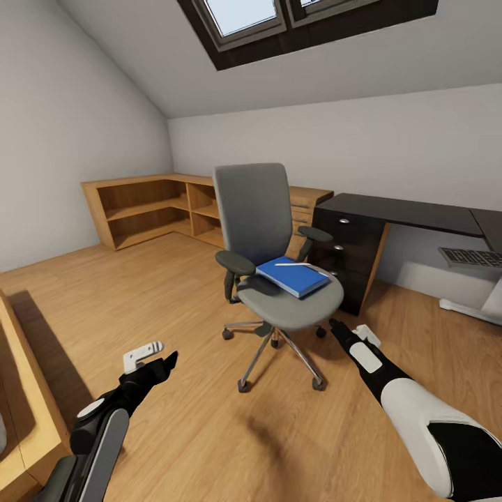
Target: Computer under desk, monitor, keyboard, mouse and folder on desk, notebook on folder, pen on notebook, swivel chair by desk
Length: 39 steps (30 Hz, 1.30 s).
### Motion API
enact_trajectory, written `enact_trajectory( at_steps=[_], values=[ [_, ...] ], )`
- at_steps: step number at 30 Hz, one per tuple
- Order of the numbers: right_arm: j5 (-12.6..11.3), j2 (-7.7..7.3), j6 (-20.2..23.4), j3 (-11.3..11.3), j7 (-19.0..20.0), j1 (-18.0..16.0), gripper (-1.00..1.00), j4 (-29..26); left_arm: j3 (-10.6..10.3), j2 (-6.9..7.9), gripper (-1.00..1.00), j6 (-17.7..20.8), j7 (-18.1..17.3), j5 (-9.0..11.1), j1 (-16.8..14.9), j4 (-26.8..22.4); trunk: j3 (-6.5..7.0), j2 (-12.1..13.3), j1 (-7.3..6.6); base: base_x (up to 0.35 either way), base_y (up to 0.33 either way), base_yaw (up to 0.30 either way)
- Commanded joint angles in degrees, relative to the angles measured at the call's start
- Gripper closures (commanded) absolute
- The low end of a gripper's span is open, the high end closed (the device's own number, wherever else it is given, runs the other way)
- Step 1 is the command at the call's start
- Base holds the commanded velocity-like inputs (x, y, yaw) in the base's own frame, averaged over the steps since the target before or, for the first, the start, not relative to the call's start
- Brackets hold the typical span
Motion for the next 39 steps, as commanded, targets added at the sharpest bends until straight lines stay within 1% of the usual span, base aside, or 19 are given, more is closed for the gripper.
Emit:
enact_trajectory(
  at_steps=[1,8,17,24,33,39],
  values=[
    [-0.3,0.01,0.0,0.0,-0.2,0.0,-1.00,-0.1,-0.1,-0.03,-1.00,0.3,0.4,0.6,0.0,-0.1,-0.06,0.0,-0.01,0.000,0.000,0.000],
    [-0.3,0.01,0.0,0.0,-0.2,0.0,-1.00,0.0,-0.5,-0.03,-1.00,0.3,0.4,0.6,0.0,-0.1,-0.11,0.0,-0.01,0.000,0.000,0.074],
    [-0.3,0.01,0.0,-0.1,-0.2,0.0,-1.00,0.0,-0.6,-0.03,-1.00,0.3,0.4,0.6,0.0,-0.1,-0.35,0.0,-0.01,0.000,0.000,0.221],
    [-0.3,0.01,0.0,-0.1,-0.2,0.0,-1.00,0.0,-1.1,-0.03,-1.00,0.3,0.4,0.5,0.0,-0.1,-0.57,0.0,-0.01,0.000,0.000,0.205],
    [-0.3,0.01,0.0,-0.1,-0.2,0.0,-1.00,0.1,-1.3,-0.03,-1.00,0.3,0.4,0.5,0.0,-0.1,-0.63,0.0,-0.01,0.002,0.000,0.035],
    [-0.3,0.01,-0.1,-0.1,-0.2,0.0,-1.00,0.1,-1.3,-0.04,-1.00,0.3,0.4,0.5,0.0,-0.1,-0.63,0.0,-0.01,0.155,0.000,0.002]
  ],
)
